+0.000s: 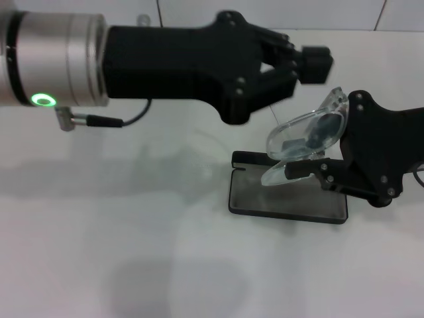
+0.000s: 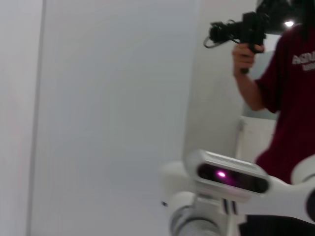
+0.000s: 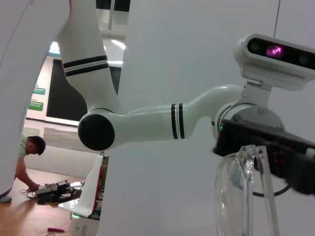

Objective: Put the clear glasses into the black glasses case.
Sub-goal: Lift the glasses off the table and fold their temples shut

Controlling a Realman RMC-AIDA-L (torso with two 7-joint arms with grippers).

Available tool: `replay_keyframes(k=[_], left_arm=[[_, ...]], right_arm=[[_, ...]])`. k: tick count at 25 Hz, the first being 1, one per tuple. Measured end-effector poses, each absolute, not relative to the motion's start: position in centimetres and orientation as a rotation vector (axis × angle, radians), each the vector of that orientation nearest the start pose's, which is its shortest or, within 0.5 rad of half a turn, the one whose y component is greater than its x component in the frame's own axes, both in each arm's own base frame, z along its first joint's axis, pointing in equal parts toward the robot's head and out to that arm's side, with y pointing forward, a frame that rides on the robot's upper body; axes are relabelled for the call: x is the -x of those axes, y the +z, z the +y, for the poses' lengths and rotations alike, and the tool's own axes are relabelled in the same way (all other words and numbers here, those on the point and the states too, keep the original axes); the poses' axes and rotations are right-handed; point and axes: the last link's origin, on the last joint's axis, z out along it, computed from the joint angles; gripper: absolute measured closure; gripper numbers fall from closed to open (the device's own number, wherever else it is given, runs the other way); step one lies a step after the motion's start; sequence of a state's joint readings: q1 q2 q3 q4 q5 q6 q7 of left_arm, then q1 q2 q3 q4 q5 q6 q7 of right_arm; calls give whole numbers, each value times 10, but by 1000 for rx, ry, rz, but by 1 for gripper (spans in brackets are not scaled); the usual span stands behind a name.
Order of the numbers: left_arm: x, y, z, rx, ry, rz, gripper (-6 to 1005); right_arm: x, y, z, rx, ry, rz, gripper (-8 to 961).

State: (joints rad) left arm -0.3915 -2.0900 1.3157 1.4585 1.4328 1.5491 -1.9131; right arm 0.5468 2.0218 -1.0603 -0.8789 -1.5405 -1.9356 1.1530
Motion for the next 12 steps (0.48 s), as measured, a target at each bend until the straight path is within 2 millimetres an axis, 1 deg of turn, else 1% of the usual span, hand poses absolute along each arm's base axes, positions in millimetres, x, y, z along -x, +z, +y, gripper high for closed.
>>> replay_keyframes(k=[3, 6, 8, 10, 11, 12], left_arm=[[85, 50, 301, 2863, -1104, -177, 946], [94, 63, 310, 2758, -1113, -175, 946], [101, 72, 318, 2669, -1114, -197, 946], [109, 80, 326, 2597, -1113, -237, 946], [114, 84, 331, 2557, -1114, -268, 946], [118, 85, 334, 2535, -1116, -294, 946]], right_arm=[[-162, 35, 301, 2922, 1154, -434, 820], [-164, 36, 297, 2893, 1174, -482, 820], [-166, 37, 292, 2871, 1202, -538, 820], [-166, 37, 292, 2871, 1202, -538, 819], [-166, 42, 280, 2839, 1283, -671, 819], [-166, 44, 277, 2826, 1306, -703, 819]])
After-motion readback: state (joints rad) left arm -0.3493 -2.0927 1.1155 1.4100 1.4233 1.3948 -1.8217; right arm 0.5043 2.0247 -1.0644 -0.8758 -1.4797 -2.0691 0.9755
